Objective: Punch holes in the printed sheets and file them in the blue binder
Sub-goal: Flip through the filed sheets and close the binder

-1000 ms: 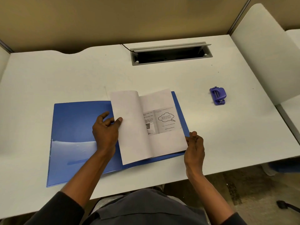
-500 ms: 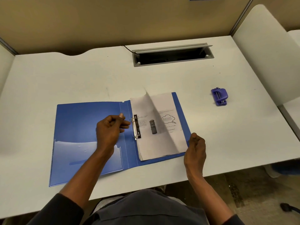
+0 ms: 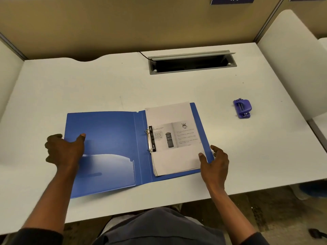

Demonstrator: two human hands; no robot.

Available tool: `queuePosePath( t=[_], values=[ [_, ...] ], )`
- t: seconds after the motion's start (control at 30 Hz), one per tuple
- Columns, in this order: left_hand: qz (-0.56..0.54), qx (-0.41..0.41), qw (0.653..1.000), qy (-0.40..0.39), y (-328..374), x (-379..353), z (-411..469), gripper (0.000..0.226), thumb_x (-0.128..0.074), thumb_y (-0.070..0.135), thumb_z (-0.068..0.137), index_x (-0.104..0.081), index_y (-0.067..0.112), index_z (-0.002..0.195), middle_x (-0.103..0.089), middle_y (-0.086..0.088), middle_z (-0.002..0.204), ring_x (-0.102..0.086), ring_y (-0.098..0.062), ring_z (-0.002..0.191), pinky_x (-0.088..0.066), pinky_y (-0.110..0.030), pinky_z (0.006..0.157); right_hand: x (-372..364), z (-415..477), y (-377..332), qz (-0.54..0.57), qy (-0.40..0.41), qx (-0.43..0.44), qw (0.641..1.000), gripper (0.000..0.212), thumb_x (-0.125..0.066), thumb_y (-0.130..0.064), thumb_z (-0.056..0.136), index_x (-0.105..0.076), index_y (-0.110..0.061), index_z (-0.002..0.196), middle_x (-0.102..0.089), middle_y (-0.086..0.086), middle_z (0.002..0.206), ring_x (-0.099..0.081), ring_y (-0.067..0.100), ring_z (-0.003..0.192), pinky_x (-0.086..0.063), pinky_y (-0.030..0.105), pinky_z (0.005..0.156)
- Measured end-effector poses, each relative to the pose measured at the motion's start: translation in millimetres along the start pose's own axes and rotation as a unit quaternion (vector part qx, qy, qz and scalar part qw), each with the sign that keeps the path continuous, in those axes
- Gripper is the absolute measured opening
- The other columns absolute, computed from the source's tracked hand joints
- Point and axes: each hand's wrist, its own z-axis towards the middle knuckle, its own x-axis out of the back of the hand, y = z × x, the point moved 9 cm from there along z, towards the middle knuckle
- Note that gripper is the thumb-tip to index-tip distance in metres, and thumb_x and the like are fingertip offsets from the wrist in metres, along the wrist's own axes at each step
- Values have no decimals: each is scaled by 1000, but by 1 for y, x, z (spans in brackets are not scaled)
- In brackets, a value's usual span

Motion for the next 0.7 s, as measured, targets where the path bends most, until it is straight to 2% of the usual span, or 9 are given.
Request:
queuePosePath(
  t=[0.1, 0.13, 0.23, 0.33, 0.4, 0.5, 0.63, 0.7],
  values=[
    [-101, 61, 992, -35, -10, 3, 3, 72, -86, 45, 83, -54, 6, 133, -54, -23, 150, -53, -42, 137, -44, -46, 107, -4, 1, -1, -34, -15, 19, 999, 58, -80, -31, 89, -54, -15, 139, -57, 8, 141, -51, 30, 130, -51, 48, 104],
    [-119, 60, 990, -41, -10, 6, 4, 73, -86, 47, 82, -58, 5, 135, -57, -21, 149, -54, -42, 137, -46, -46, 108, -5, 2, -1, -45, -18, 24, 999, 58, -80, -31, 89, -55, -15, 139, -57, 8, 140, -51, 30, 130, -51, 48, 104],
    [-134, 7, 990, -51, 3, 21, 8, 68, -85, 54, 78, -72, 4, 120, -71, -19, 128, -65, -40, 122, -52, -54, 105, -7, 6, -1, -69, -23, 32, 997, 56, -81, -32, 88, -57, -15, 136, -59, 9, 139, -52, 31, 128, -51, 52, 105],
    [-167, -41, 984, -54, 23, 39, 3, 46, -85, 47, 82, -78, 11, 111, -76, -10, 113, -69, -28, 108, -53, -44, 98, -5, 10, 1, -79, -26, 36, 996, 53, -82, -30, 87, -59, -15, 132, -61, 9, 136, -53, 31, 125, -52, 52, 104],
    [-212, -60, 973, -63, 39, 49, -3, 34, -86, 43, 82, -80, 17, 103, -76, -8, 102, -70, -26, 102, -55, -42, 97, -5, 13, -1, -84, -33, 40, 995, 52, -82, -30, 88, -60, -14, 132, -60, 10, 135, -53, 31, 125, -51, 49, 102],
    [-268, -96, 954, -90, 69, 62, -18, 28, -88, 45, 79, -76, 20, 84, -75, -5, 87, -69, -25, 84, -58, -41, 87, -5, 17, -1, -111, -43, 57, 991, 51, -81, -31, 88, -60, -14, 132, -61, 10, 133, -54, 31, 124, -52, 44, 97],
    [-358, -134, 913, -144, 111, 61, -54, 41, -83, 46, 85, -71, 10, 100, -81, -2, 77, -77, -17, 67, -63, -27, 63, -6, 21, 1, -126, -52, 87, 987, 48, -81, -31, 88, -62, -14, 129, -62, 11, 129, -55, 31, 120, -53, 43, 93],
    [-372, -143, 900, -178, 125, 47, -70, 47, -74, 52, 89, -72, 6, 102, -81, -1, 79, -78, -15, 70, -61, -22, 61, -5, 25, 3, -110, -49, 89, 989, 45, -79, -34, 90, -64, -14, 127, -63, 10, 126, -57, 30, 117, -54, 44, 93]
  ],
)
